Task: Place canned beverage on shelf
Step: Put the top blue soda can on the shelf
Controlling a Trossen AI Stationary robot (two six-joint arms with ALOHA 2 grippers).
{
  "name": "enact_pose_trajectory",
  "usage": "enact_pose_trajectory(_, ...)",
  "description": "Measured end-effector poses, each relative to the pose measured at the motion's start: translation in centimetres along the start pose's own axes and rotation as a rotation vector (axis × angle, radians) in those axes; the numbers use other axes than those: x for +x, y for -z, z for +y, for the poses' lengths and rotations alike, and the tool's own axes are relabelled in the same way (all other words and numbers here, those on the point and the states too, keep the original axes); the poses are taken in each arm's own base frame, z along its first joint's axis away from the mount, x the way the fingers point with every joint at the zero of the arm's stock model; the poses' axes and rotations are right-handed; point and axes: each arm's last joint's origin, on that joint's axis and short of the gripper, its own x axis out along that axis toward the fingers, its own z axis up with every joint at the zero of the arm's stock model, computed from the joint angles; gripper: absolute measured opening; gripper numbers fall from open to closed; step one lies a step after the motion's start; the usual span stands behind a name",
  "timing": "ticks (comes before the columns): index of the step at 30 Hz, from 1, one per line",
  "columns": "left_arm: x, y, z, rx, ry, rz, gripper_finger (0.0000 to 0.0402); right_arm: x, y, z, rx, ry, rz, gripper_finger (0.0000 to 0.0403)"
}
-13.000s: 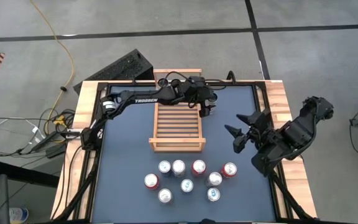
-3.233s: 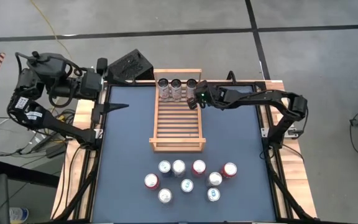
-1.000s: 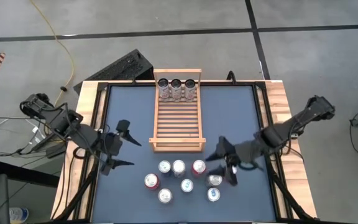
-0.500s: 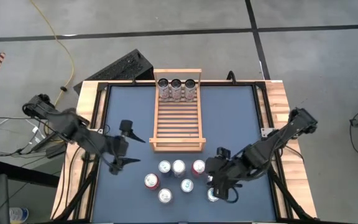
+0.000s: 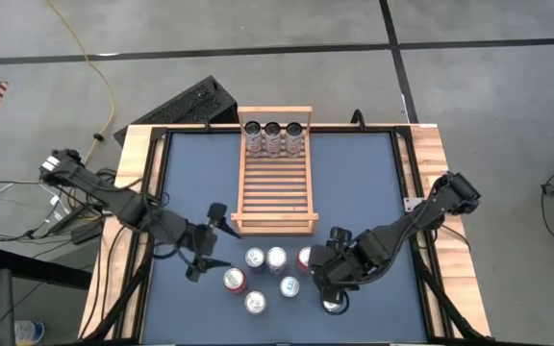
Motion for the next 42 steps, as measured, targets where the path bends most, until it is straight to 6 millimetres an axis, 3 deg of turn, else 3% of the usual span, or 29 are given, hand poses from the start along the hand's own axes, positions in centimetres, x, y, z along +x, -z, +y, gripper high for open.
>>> enact_pose_trajectory(7,4.2,1.5,1.0,-0.007,0.148,0.071,0.0306,-0.1,0.0,-0.1,0.001,0.015,-0.017,0.025)
enact_pose_trajectory(12,5.1,2.1,2.2,-0.029,0.11,0.102,0.0306,0.0,0.0,0.0,-0.002,0.014,-0.016,0.025)
enact_pose_trajectory(19,7.1,3.1,1.4,-0.027,0.124,0.179,0.0306,-0.1,0.0,0.0,-0.002,0.015,-0.019,0.025)
enact_pose_trajectory(24,7.9,2.4,1.2,0.025,0.11,0.203,0.0306,-0.1,0.0,0.1,-0.001,0.012,-0.024,0.025)
enact_pose_trajectory(42,9.2,3.3,1.1,0.034,0.118,0.292,0.0306,0.0,-0.1,0.1,0.002,0.006,-0.03,0.0249)
